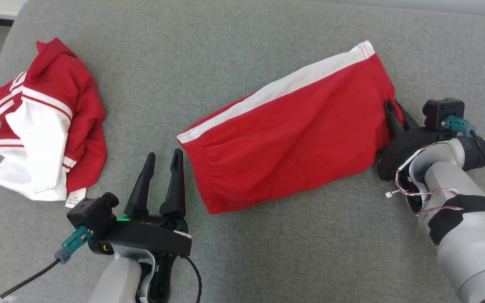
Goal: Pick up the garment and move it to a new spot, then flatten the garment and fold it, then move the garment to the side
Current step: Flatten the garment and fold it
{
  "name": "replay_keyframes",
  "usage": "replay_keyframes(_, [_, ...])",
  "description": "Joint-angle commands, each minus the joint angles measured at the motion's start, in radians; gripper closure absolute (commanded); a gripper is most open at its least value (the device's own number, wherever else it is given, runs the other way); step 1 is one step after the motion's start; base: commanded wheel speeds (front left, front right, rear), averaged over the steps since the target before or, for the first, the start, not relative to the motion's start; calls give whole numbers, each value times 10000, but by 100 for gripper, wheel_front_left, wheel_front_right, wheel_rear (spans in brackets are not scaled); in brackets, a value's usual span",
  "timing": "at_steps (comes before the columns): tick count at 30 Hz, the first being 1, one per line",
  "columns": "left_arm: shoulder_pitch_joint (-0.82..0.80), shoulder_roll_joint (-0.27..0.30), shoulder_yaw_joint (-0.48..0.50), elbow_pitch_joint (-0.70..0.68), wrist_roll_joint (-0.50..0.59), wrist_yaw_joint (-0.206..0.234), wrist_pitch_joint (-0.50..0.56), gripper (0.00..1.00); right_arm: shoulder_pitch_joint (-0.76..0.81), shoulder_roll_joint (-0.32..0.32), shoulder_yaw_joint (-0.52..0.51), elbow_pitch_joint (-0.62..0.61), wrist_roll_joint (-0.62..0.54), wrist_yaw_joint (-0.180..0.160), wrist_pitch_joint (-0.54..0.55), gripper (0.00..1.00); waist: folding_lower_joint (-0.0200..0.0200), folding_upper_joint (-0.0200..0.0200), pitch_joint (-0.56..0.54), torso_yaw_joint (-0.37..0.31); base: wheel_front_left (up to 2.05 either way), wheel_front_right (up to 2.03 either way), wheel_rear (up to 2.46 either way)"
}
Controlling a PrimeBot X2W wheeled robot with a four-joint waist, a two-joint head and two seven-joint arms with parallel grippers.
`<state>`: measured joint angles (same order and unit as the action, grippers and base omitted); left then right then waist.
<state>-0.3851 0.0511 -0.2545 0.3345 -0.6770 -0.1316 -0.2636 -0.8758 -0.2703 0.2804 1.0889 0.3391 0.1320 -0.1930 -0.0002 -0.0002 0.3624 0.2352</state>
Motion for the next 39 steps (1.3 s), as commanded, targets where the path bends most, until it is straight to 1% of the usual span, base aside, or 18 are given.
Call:
replay_keyframes(1, [223,-10,37,24,96,21,-15,0,734,145,86,420,215,-22,42,100,2,2,-154,-68,0,0,0])
replay_keyframes(5, [441,69,-237,123,232,21,-15,0,895,72,-90,501,607,-22,-329,100,2,2,-496,-223,0,0,0])
replay_keyframes(9, [656,193,-368,212,359,21,-15,0,1187,135,-248,493,827,-22,-549,100,2,2,-827,-426,0,0,0])
replay_keyframes(13, [978,265,-528,314,737,21,-15,0,1747,359,-494,220,1389,-22,-658,100,2,2,-1248,-726,0,0,0])
replay_keyframes(18, [1383,278,-270,437,1090,21,-17,0,2589,410,-782,-510,1928,-22,-701,100,2,2,-1740,-1216,0,0,0])
replay_keyframes(22, [1678,321,-39,543,1218,21,-15,0,3351,484,-1141,-1123,2017,-22,-706,100,2,2,-2078,-1572,0,0,0])
replay_keyframes(27, [2036,304,348,649,1471,21,-15,0,4168,611,-1544,-1720,1911,-22,-711,100,2,2,-2374,-1920,0,0,0])
replay_keyframes(31, [2295,277,934,719,1884,21,-15,0,4621,711,-1879,-2106,1782,-22,-713,100,2,2,-2538,-2120,0,0,0])
replay_keyframes(34, [2487,210,1405,708,2273,21,-15,0,4894,804,-2137,-2352,1697,-22,-712,100,2,2,-2632,-2229,0,0,0])
replay_keyframes(39, [2677,124,1810,691,2517,21,-15,0,5035,909,-2412,-2942,1378,-22,-714,100,2,2,-2657,-2331,0,0,0])
